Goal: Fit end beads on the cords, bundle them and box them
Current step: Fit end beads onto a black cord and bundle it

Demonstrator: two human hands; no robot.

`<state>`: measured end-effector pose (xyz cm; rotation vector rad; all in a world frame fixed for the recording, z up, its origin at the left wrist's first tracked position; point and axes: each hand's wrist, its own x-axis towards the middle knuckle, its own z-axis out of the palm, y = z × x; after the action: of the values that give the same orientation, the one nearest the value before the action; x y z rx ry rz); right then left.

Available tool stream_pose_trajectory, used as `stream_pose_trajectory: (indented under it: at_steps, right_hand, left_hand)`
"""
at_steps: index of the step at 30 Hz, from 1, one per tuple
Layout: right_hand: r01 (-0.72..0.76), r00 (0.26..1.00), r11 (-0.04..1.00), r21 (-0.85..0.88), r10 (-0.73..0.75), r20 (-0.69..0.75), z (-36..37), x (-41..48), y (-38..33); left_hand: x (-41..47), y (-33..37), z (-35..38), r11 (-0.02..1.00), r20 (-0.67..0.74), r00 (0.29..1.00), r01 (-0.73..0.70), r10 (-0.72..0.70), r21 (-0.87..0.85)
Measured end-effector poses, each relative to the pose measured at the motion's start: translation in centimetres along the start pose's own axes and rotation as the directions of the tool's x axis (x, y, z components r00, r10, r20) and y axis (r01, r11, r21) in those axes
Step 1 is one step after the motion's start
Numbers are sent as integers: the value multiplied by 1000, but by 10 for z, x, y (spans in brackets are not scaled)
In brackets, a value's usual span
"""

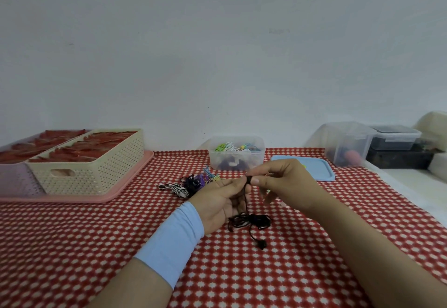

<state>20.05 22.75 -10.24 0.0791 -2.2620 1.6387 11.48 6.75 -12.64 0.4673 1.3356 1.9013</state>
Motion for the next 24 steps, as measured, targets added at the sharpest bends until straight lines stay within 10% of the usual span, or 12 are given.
stream_pose_trajectory:
  at_steps: [9,24]
  right_hand:
    - [-158,987,960,231,144,78,-6,-3,-6]
    - [-311,938,941,132,282,201,-8,-4,-4]
  left_hand:
    - [-1,5,2,997,3,998,-70,70,46]
    - [-7,6,-1,915,-8,983,-169,185,366]
